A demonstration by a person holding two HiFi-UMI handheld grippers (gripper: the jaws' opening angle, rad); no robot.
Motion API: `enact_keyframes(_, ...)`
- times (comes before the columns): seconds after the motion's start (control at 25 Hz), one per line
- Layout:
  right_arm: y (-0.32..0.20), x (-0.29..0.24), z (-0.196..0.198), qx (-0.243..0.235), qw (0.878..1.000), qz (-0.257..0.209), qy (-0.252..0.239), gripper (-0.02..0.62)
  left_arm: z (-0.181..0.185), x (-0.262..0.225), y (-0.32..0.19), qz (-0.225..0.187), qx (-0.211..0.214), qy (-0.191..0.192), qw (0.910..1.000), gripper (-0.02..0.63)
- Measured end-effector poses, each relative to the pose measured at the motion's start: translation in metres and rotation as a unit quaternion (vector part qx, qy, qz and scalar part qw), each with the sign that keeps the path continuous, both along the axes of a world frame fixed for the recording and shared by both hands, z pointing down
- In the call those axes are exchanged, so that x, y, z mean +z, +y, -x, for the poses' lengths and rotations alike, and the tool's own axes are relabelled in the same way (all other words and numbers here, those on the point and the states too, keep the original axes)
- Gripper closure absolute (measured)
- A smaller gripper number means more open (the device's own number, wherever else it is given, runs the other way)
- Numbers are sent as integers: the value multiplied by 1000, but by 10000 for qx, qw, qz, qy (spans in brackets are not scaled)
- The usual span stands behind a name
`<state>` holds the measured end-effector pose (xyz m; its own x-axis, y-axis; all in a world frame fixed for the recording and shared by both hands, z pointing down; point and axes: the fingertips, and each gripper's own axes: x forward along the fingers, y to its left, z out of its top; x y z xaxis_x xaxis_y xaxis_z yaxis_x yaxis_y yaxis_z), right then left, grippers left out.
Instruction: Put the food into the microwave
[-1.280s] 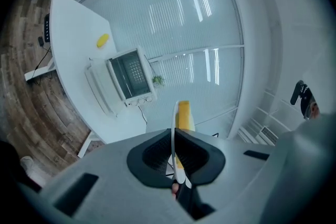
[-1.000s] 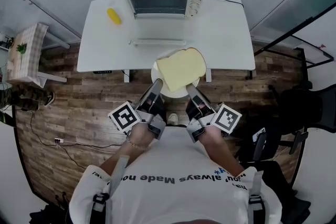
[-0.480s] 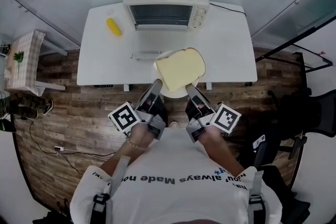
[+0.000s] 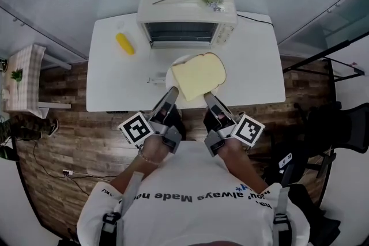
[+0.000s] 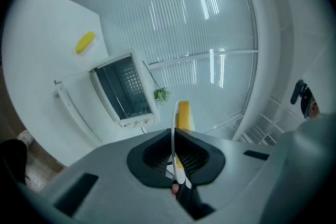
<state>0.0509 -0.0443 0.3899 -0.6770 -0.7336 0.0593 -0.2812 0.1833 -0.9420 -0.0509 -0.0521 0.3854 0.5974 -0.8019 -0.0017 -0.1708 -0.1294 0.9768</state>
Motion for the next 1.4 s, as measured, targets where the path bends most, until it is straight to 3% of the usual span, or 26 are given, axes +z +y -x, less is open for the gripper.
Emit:
enact_keyframes(0.68,-118,1,48,170,9998,84,26,572,46,2,-122,46,197,6,9998,588)
enact_keyframes(1.04,-143,6,56,186,9997,132,43,572,54,7,-146,87,217,17,9997,588)
enact_keyframes(1.4,-144,3,37,143,9998,112,-21,572,35,3,-146,49,164,-16,9999,588)
